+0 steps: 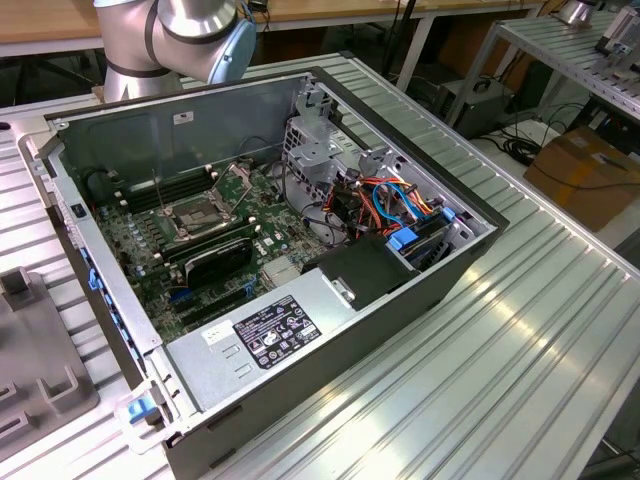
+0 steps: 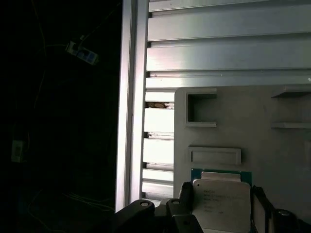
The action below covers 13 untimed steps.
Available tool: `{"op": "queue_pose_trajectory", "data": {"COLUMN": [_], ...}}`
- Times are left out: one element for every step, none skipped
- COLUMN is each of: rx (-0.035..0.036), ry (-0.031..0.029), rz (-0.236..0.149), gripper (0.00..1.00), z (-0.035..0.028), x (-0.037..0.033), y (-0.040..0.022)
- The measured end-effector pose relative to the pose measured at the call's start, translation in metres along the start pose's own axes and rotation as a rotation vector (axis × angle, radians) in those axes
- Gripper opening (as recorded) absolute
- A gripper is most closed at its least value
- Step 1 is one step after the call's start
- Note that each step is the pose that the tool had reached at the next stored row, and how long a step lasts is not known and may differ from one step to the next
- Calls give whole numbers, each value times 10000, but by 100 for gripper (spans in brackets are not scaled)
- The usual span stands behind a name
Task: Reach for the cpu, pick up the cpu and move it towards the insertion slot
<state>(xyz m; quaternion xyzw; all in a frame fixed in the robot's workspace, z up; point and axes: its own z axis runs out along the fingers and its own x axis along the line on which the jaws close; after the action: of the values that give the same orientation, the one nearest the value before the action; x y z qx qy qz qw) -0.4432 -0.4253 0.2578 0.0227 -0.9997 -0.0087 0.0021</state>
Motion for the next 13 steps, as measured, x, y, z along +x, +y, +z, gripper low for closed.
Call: {"op": "queue_pose_trajectory", "data": {"rx": [0,0,0,0,0,0,0,0,0,-1,0,0,0], "ry": [0,1,0,0,0,0,0,0,0,-1,0,0,0], "rz": [0,0,0,0,0,0,0,0,0,0,0,0,0], "gripper": [55,55,55,55,55,55,55,55,55,55,55,55,55], "z": [-30,-41,-52,-69,-83,-107,-119,-131,-145,-164,-177,-189,-200], "x": [0,0,0,0,0,1,1,1,1,1,1,1,1], "y": [0,1,1,1,1,2,2,2,2,3,3,3,3]}}
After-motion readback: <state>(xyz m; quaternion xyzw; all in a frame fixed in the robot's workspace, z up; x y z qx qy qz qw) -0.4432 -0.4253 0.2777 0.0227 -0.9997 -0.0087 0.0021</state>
